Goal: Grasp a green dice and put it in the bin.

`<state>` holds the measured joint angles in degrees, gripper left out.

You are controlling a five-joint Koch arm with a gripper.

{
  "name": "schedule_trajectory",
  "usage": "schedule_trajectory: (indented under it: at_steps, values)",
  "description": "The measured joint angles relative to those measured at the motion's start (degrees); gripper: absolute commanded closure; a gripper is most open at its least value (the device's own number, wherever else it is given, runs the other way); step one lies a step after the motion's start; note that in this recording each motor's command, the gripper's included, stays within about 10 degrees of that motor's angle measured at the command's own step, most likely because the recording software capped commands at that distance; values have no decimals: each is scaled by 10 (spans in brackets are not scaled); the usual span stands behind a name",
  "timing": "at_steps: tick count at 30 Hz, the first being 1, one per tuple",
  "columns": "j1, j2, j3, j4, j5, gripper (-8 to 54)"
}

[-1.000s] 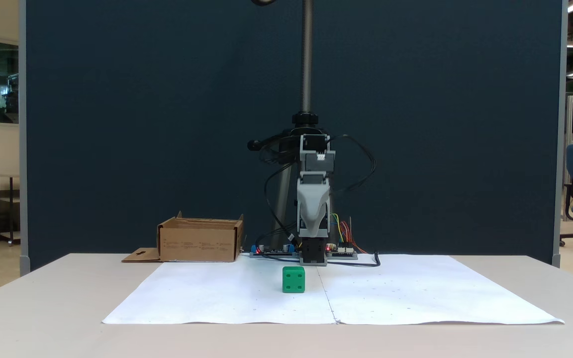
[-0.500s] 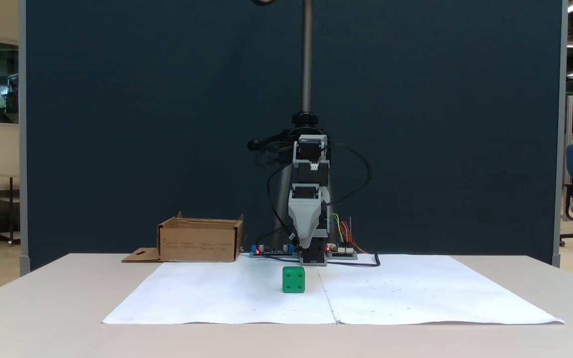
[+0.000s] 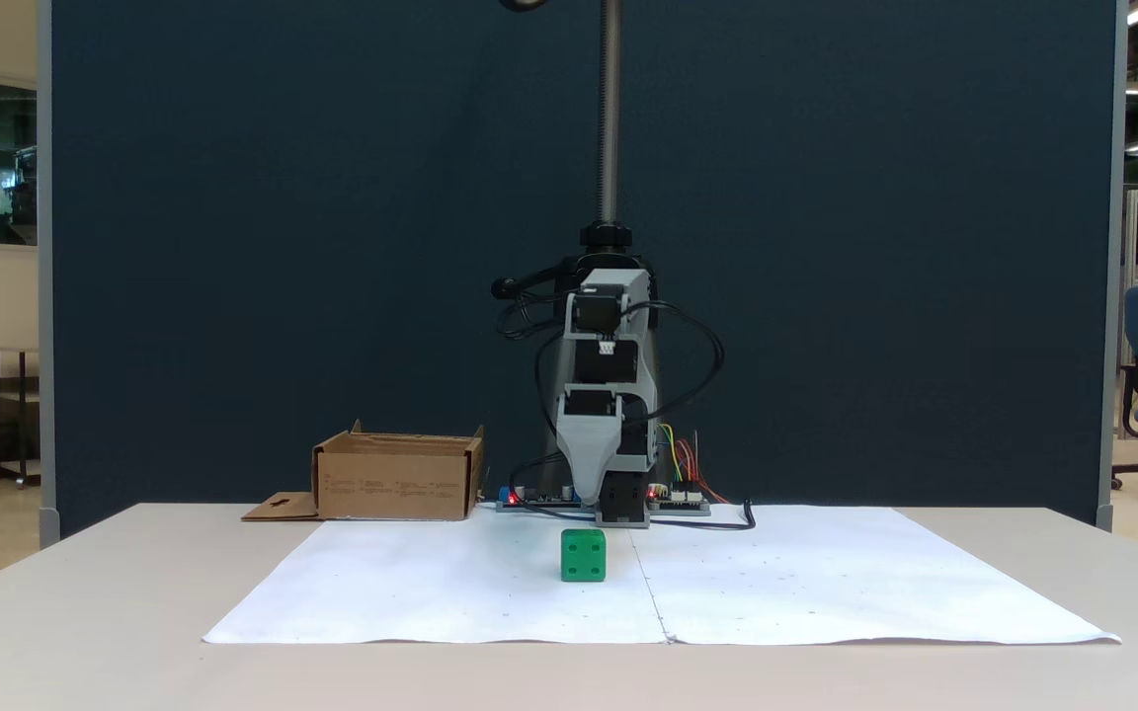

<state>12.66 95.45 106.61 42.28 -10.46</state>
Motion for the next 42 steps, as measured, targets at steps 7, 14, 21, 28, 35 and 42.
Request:
schedule_trajectory:
  at_steps: [7,14,21,28,35,42]
  values:
    - [3,-25,-4,0,-1,22]
    - [-2,-58,-4,0,-2,21]
    - [-1,-76,-4,0,-2,20]
    - [-1,-98,-4,-1,-2,20]
    - [-2,-121,-4,-9,-2,21]
    - [-6,-130,-4,-20,-2,23]
